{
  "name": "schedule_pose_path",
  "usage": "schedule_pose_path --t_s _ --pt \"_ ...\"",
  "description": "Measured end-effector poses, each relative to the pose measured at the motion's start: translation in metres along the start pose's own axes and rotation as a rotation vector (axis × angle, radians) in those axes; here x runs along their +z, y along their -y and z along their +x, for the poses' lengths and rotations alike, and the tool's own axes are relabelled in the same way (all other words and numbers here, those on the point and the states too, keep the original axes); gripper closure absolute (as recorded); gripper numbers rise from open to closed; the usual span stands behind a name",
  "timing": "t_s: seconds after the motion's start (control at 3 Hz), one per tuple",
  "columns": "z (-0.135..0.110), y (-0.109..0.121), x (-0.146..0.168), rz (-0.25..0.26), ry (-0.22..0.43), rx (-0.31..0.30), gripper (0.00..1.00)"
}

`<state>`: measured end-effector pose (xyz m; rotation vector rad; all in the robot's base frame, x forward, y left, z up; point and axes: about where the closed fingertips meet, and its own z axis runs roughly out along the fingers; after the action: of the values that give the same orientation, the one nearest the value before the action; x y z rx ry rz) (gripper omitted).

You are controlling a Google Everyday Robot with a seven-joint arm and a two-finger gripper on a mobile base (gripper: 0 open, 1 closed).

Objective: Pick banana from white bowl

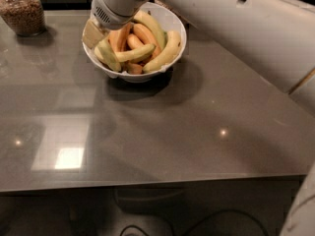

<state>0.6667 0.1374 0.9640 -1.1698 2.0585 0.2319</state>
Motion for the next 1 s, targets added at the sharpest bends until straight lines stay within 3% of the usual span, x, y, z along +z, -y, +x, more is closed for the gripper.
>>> schedule_pose_path --t_s 1.0 --pt "0.015 0.012 0.026 0.012 -0.043 0.079 0.45"
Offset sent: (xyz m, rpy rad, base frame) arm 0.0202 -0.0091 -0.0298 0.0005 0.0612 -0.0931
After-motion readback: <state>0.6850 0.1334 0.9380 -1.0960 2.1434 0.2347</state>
